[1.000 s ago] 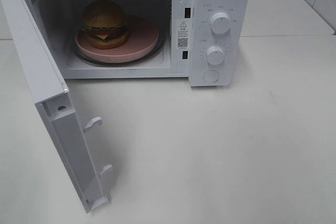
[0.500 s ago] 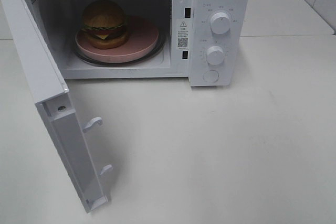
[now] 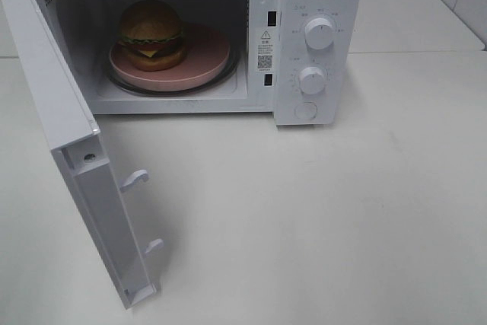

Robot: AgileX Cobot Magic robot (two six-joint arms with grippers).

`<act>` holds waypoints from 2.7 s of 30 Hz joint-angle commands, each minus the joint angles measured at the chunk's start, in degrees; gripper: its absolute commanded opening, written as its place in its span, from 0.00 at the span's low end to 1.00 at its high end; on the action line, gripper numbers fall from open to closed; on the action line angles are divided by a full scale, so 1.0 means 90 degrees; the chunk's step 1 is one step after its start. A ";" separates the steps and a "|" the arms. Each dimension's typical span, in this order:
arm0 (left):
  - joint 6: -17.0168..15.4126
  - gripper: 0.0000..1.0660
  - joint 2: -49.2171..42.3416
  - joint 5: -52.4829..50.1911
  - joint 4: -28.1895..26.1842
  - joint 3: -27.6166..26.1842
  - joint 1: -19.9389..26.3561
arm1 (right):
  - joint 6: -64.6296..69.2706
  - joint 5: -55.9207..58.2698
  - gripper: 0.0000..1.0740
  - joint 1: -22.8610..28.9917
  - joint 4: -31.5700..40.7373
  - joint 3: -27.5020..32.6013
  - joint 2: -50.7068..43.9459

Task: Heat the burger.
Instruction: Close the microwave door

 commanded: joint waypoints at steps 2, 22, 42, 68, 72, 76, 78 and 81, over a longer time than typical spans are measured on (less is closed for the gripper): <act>-0.0025 0.60 0.0541 -0.0751 -0.0038 -0.0025 0.0000 | -0.0006 -0.0051 0.71 -0.0045 0.0019 0.0019 -0.0172; 0.0000 0.00 0.1859 -0.3782 -0.0223 0.0891 0.0000 | -0.0006 -0.0051 0.71 -0.0045 0.0013 0.0019 -0.0172; -0.0586 0.00 0.3247 -0.7531 0.0248 0.2285 0.0000 | -0.0006 -0.0051 0.71 -0.0045 0.0013 0.0019 -0.0172; -0.3024 0.00 0.6544 -1.0670 0.4361 0.2088 -0.0605 | 0.0000 -0.0051 0.71 -0.0045 0.0013 0.0019 -0.0172; -0.2680 0.00 0.6780 -1.0676 0.3896 0.2082 -0.0968 | 0.0000 -0.0051 0.71 -0.0045 0.0013 0.0019 -0.0172; -0.2152 0.00 0.7111 -1.0746 0.2935 0.2082 -0.1560 | 0.0000 -0.0051 0.71 -0.0045 0.0013 0.0019 -0.0172; -0.2069 0.00 0.7181 -1.0797 0.2782 0.2082 -0.1674 | 0.0000 -0.0051 0.71 -0.0045 0.0013 0.0019 -0.0172; -0.1859 0.00 0.7391 -1.0975 0.2419 0.2069 -0.1961 | 0.0000 -0.0051 0.71 -0.0045 0.0013 0.0019 -0.0172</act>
